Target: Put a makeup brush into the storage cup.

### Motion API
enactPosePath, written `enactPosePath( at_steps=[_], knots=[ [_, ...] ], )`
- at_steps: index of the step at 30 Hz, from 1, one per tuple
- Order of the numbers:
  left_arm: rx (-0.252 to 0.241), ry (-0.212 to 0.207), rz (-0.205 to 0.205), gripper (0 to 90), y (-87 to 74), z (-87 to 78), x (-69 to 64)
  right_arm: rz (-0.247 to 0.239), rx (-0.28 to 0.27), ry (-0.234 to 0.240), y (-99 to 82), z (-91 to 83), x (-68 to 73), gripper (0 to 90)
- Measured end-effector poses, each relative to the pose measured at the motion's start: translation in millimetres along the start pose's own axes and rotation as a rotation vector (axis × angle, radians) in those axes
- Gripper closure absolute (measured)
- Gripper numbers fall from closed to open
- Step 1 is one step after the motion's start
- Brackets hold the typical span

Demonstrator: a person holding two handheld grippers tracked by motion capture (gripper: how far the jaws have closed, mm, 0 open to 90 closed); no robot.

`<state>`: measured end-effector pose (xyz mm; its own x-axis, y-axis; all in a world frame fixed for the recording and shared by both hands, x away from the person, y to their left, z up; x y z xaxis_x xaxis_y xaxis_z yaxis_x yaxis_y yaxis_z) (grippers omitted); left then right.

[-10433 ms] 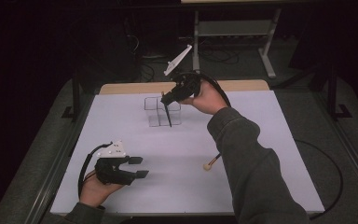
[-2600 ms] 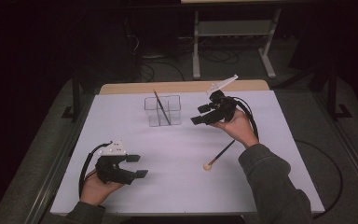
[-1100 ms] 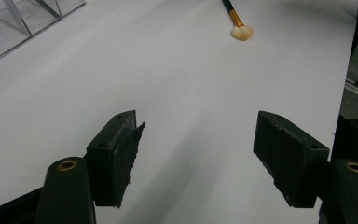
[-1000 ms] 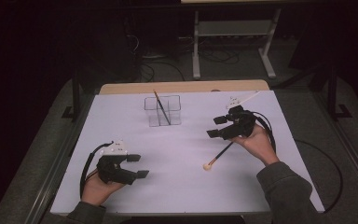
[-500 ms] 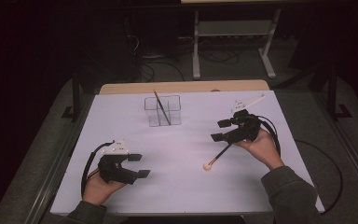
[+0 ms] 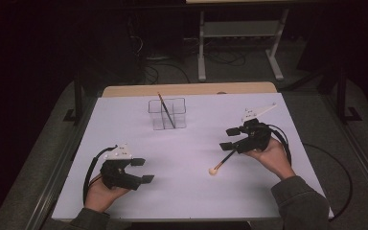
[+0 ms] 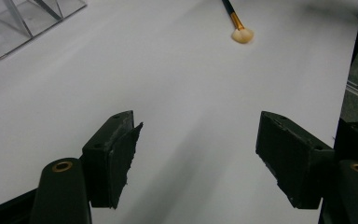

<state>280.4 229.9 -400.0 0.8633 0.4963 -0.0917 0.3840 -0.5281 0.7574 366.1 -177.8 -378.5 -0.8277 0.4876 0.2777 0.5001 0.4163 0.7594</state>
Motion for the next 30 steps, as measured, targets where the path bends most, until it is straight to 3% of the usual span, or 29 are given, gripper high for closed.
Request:
enactPosePath(
  at_steps=[8,30],
  knots=[
    [-0.006,-0.004,-0.013,27.9,3.4,3.8,-2.4,-0.004,-0.022,0.004,-6.3,-5.5,0.1,28.9],
    [-0.017,-0.024,0.004,28.0,23.9,18.1,-9.0,-0.006,-0.027,0.008,-24.5,-15.3,6.1,28.9]
  ],
)
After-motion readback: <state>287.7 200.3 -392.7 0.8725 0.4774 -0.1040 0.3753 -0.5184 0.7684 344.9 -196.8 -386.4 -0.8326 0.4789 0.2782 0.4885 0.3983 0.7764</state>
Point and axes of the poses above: each handheld gripper's, and its own axes: z roughly forward along the jaws, y roughly out of its top, x roughly to its left, the point moved 1 cm from there along z, roughly forward along the jaws, and after that the axes turned 4 degrees about z, right-handed, at the moved point
